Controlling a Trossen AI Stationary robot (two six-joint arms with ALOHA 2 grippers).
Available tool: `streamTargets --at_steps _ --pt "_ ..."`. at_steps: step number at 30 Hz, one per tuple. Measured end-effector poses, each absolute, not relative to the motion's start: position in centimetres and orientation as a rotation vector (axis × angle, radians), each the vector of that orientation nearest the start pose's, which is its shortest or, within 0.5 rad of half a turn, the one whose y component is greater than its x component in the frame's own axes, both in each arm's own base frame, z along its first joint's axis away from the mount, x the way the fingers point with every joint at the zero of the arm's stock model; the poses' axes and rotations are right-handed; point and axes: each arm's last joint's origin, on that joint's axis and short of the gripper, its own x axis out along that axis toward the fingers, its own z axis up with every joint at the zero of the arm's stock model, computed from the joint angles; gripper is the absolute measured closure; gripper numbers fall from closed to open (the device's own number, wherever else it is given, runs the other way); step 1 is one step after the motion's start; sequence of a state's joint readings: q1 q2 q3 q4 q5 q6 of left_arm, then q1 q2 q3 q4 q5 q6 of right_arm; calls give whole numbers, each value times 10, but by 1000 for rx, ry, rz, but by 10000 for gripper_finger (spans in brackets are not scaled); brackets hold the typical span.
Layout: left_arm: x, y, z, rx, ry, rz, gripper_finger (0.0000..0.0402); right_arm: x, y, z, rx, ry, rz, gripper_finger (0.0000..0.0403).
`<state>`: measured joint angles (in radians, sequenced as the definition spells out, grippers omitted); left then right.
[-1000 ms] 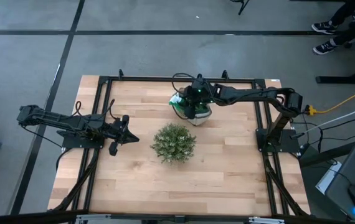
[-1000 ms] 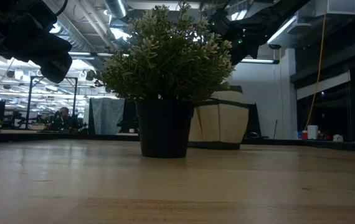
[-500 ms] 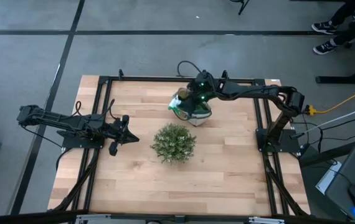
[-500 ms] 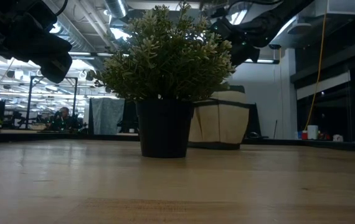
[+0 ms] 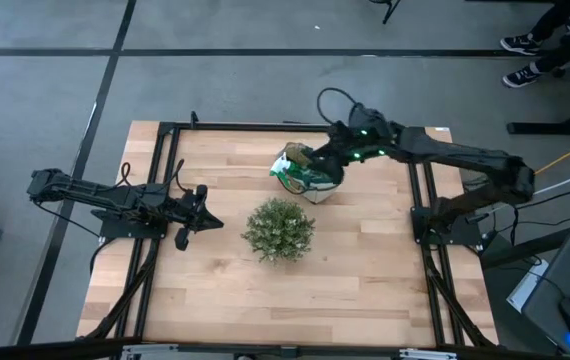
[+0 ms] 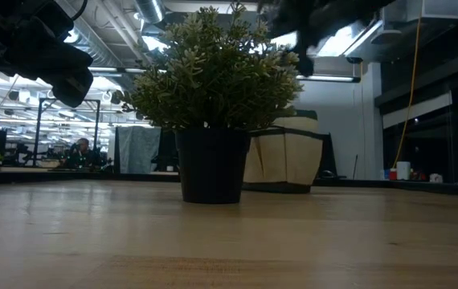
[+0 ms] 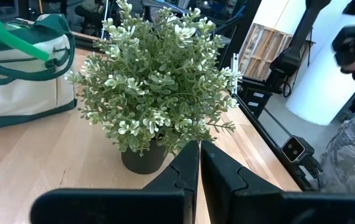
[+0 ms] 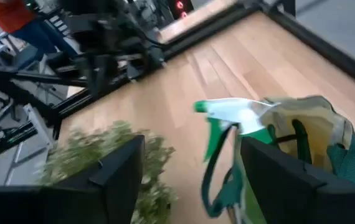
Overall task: Pick & Place Garden tools in Gardening bag
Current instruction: Return to Home Position
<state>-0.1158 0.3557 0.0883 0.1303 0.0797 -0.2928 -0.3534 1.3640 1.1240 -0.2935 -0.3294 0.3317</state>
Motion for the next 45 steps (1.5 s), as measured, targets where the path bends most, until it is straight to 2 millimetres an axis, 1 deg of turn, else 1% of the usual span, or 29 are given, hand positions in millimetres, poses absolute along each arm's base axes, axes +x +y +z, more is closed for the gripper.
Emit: streamTargets --at_steps 4,7,10,13,16,20,21,22,25,27,29,31,33,35,37,39,45 --pt "119 -16 175 -289 165 -174 389 265 -65 336 395 477 -96 135" --pt "119 -16 175 -289 165 -174 389 255 -43 344 295 485 -114 135" --pt "119 -16 175 -289 165 -174 391 251 -25 346 209 504 -147 135" --pt "119 -16 175 -289 165 -174 390 251 -14 344 137 530 -143 135" --pt "119 -16 175 -289 165 -174 389 251 -10 341 61 565 -94 135" --pt "119 -16 175 -289 165 -174 391 251 -7 341 57 567 -57 135" --pt "119 -16 175 -289 165 -174 391 249 -7 341 53 577 -45 135" --pt "119 -16 175 -289 165 -174 391 244 -5 341 19 595 -2 135" --pt "119 -16 175 -289 165 -174 389 211 -7 349 -165 646 170 135" --pt "119 -16 175 -289 165 -174 389 185 -9 348 -229 742 210 135" --pt "119 -16 175 -289 165 -173 389 160 -9 348 -246 823 204 135" --pt "119 -16 175 -289 165 -174 391 137 -9 350 -242 855 191 135" --pt "119 -16 175 -289 165 -174 391 120 -8 352 -226 861 182 135" --pt "119 -16 175 -289 165 -173 390 108 -7 354 -216 851 173 135" --pt "119 -16 175 -289 165 -174 389 101 -6 358 -213 803 159 135" --pt "119 -16 175 -289 165 -174 389 100 -6 363 -222 743 150 135" --pt "119 -16 175 -289 165 -174 391 106 -5 374 -251 588 140 135"
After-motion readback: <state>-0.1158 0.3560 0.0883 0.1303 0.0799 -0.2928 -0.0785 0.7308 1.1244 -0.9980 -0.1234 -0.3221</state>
